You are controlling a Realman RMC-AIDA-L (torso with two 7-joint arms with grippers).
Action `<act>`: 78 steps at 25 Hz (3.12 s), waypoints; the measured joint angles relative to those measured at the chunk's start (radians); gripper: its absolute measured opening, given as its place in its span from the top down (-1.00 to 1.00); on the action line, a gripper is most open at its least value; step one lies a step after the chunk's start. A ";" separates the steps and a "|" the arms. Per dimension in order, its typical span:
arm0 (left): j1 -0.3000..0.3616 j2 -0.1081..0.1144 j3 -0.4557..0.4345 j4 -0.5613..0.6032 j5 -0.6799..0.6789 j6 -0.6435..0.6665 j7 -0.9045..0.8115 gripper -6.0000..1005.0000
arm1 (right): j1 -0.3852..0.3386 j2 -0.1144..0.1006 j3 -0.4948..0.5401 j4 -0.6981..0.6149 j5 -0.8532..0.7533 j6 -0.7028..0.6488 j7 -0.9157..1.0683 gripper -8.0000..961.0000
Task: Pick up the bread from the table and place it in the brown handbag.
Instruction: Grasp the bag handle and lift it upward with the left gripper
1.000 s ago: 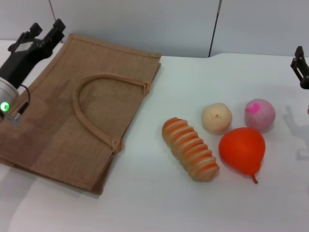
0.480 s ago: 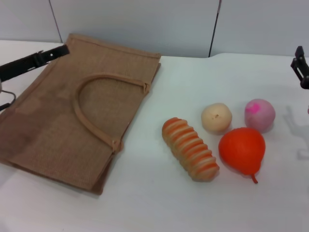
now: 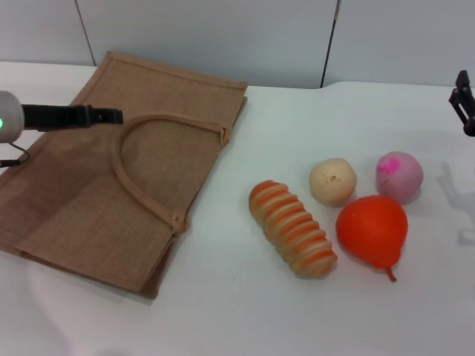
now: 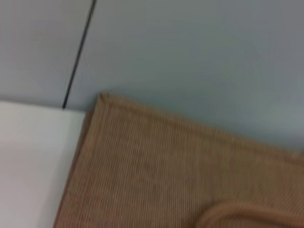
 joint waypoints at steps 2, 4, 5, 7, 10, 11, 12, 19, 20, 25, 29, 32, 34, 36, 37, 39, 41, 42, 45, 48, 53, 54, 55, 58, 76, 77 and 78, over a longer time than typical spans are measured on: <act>-0.026 -0.003 0.000 0.001 0.068 -0.022 -0.017 -0.59 | 0.000 0.000 0.000 0.000 0.000 0.000 0.000 -0.86; -0.040 -0.005 0.000 0.005 0.113 -0.040 -0.031 -0.59 | 0.000 0.000 0.000 0.000 0.000 0.000 0.000 -0.86; -0.045 -0.005 -0.001 0.008 0.130 -0.050 -0.037 -0.59 | 0.000 0.000 0.000 0.000 0.000 0.000 0.000 -0.86; -0.050 -0.006 -0.001 0.012 0.144 -0.063 -0.040 -0.59 | 0.000 0.000 0.001 0.000 0.000 0.000 0.000 -0.86; -0.052 -0.006 -0.002 0.030 0.149 -0.080 -0.030 -0.59 | 0.001 0.000 0.002 0.000 0.000 0.000 0.000 -0.86; -0.053 -0.006 -0.002 0.037 0.149 -0.088 -0.026 -0.59 | 0.001 0.000 0.002 0.000 0.000 0.000 0.000 -0.86; -0.055 -0.006 -0.002 0.056 0.150 -0.115 -0.014 -0.59 | 0.001 0.000 0.002 0.000 0.000 0.000 0.000 -0.86; -0.060 -0.007 -0.002 0.122 0.154 -0.180 0.025 -0.59 | 0.004 0.000 0.002 0.000 0.000 0.000 0.000 -0.86; -0.060 -0.007 -0.002 0.130 0.154 -0.190 0.033 -0.59 | 0.004 0.000 0.002 0.000 0.000 0.000 0.000 -0.86; -0.061 -0.007 -0.002 0.171 0.163 -0.233 0.059 -0.58 | 0.004 0.000 0.001 0.000 0.000 0.000 0.000 -0.86; -0.063 -0.007 -0.002 0.189 0.196 -0.264 0.056 -0.57 | 0.004 0.000 0.002 0.000 0.000 0.000 0.000 -0.86; -0.063 -0.007 -0.002 0.200 0.208 -0.283 0.053 -0.56 | 0.003 0.000 0.001 0.000 0.000 0.000 0.000 -0.86; -0.063 -0.007 -0.002 0.201 0.209 -0.289 0.052 -0.56 | 0.003 0.000 0.001 0.000 0.000 0.000 0.000 -0.86; -0.063 -0.006 -0.002 0.203 0.210 -0.290 0.052 -0.56 | 0.003 0.000 0.001 0.000 0.000 0.000 0.000 -0.86; -0.063 -0.006 -0.002 0.203 0.211 -0.290 0.052 -0.34 | 0.004 0.000 0.001 0.000 0.000 0.000 0.000 -0.86; -0.063 -0.006 -0.002 0.204 0.216 -0.291 0.052 -0.08 | 0.004 0.000 0.001 0.000 0.000 0.000 0.000 -0.86; -0.063 -0.006 -0.002 0.204 0.219 -0.291 0.052 0.01 | 0.005 0.000 -0.001 0.000 0.000 0.000 0.000 -0.86; -0.063 -0.006 -0.002 0.204 0.221 -0.292 0.052 0.05 | 0.005 0.000 -0.001 -0.001 0.000 0.000 0.000 -0.85; -0.063 -0.006 -0.002 0.204 0.225 -0.292 0.052 0.16 | 0.006 0.000 -0.002 -0.001 0.000 0.000 0.000 -0.85; -0.063 -0.006 -0.002 0.204 0.228 -0.295 0.051 0.21 | 0.006 0.000 -0.002 -0.002 0.000 0.000 0.000 -0.85; -0.065 -0.006 -0.002 0.218 0.230 -0.307 0.046 0.32 | 0.007 0.000 -0.003 -0.003 0.000 0.000 0.000 -0.85; -0.065 -0.005 -0.002 0.223 0.230 -0.308 0.046 0.34 | 0.007 0.000 -0.003 -0.003 0.000 0.000 0.000 -0.85; -0.065 -0.005 -0.002 0.225 0.230 -0.308 0.045 0.36 | 0.007 0.000 -0.003 -0.002 0.000 0.000 0.000 -0.85; -0.065 -0.005 -0.001 0.226 0.230 -0.308 0.043 0.41 | 0.007 0.000 -0.003 -0.002 0.000 0.000 0.000 -0.85; -0.058 -0.008 -0.002 0.213 0.190 -0.308 0.011 0.73 | 0.000 0.000 -0.002 0.000 0.000 0.000 0.000 -0.85; -0.056 -0.009 -0.002 0.205 0.173 -0.305 0.018 0.74 | -0.001 0.000 -0.003 0.000 0.000 0.000 0.000 -0.85; -0.054 -0.009 -0.003 0.199 0.159 -0.300 0.025 0.74 | -0.001 0.000 -0.003 0.001 0.000 0.000 0.000 -0.85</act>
